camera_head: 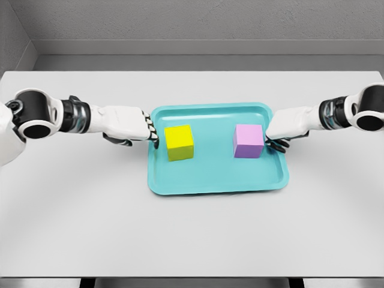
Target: Push two cubes
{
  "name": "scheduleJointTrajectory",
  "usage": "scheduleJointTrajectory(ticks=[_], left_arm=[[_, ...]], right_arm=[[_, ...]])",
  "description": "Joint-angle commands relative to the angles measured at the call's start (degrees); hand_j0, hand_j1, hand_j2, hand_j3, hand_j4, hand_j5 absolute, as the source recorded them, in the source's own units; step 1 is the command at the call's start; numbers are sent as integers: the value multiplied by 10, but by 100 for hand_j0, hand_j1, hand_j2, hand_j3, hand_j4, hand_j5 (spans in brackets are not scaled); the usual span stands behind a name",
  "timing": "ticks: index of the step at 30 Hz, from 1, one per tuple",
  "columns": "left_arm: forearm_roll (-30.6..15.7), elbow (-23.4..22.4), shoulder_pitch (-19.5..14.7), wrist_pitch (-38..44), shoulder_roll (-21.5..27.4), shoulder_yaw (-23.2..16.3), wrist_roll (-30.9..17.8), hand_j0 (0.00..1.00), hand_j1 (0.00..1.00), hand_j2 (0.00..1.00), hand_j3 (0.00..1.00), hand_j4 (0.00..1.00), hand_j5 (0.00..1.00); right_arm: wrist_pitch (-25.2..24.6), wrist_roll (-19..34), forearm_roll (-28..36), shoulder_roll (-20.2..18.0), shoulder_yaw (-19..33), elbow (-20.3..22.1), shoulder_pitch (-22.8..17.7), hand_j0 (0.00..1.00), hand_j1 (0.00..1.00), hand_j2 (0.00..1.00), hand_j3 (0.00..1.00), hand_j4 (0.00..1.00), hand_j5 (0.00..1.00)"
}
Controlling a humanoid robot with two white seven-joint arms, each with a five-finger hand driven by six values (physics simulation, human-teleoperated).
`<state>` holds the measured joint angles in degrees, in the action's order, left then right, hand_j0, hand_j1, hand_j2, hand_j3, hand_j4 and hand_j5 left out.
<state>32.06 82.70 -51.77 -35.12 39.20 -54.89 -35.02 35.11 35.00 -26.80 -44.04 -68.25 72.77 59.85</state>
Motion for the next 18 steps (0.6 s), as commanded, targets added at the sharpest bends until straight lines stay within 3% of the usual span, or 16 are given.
scheduleJointTrajectory(ticks=[1, 18], left_arm=[[-2, -3, -1, 1, -5, 0, 0, 70, 70, 70, 70, 70, 70], [-2, -14, 2, 1, -23, -1, 0, 70, 70, 70, 70, 70, 70]], right_arm=[[-1, 0, 2, 4, -1, -6, 0, 15, 15, 15, 15, 15, 15], [-1, 0, -2, 11, -6, -6, 1, 15, 15, 15, 15, 15, 15]])
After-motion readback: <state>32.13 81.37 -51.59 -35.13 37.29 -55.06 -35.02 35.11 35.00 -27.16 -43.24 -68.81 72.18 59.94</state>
